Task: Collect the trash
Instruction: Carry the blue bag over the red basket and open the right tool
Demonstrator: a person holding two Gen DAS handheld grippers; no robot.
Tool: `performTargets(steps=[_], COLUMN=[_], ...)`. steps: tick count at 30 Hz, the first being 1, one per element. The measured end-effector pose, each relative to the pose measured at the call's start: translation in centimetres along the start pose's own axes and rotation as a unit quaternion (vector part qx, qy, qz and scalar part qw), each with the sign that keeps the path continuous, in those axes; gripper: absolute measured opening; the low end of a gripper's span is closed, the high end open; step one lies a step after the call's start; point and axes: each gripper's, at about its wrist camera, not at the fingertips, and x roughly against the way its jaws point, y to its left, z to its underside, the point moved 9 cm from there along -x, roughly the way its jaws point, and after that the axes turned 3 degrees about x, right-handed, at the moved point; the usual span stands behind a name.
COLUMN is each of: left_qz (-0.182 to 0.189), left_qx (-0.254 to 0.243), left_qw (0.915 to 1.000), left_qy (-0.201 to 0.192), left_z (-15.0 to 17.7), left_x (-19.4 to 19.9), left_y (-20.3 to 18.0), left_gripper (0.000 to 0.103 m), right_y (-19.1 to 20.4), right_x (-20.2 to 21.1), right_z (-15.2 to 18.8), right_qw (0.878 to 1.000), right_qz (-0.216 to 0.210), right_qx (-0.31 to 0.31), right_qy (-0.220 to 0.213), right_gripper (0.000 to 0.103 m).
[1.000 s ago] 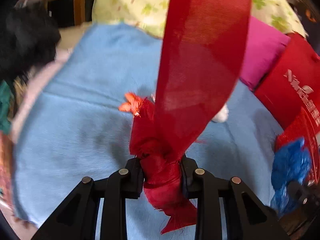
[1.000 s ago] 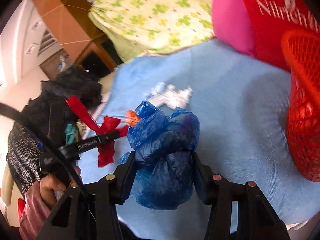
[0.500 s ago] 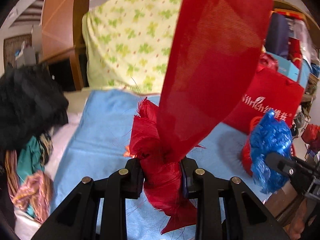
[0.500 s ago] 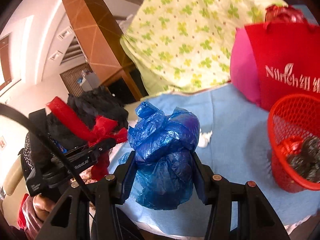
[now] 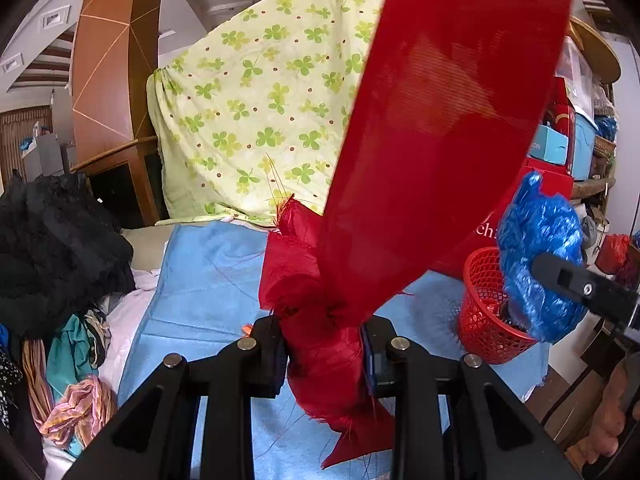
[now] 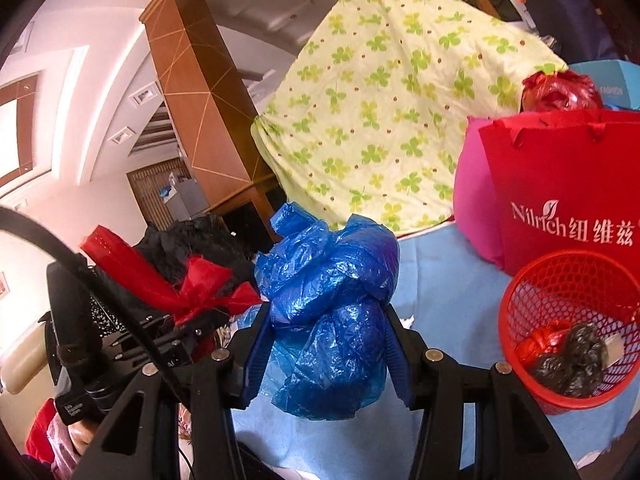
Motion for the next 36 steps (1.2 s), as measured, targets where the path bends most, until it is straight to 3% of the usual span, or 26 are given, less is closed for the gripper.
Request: performTargets(steps=[17, 36], left_qz=[0.008, 0.009], left_qx=[-0.006, -0.029], left_qw=[0.9997, 0.9995], left_qy=[-0.022, 0.012], left_z=[-0.7, 0.7], left_x=[2.7, 0.6], left_y=[-1.1, -3.5], left_gripper=[0.031, 0.031], right_y=[1.2, -1.5], right_x=[3.5, 4.4], right_z=[-1.9, -1.4], right_qw=[0.999, 0.998], right_qz=[-0.003, 0.012], right_qx=[0.016, 0.004], right_qy=[-0.048, -0.064], right_gripper=[0.054, 0.054])
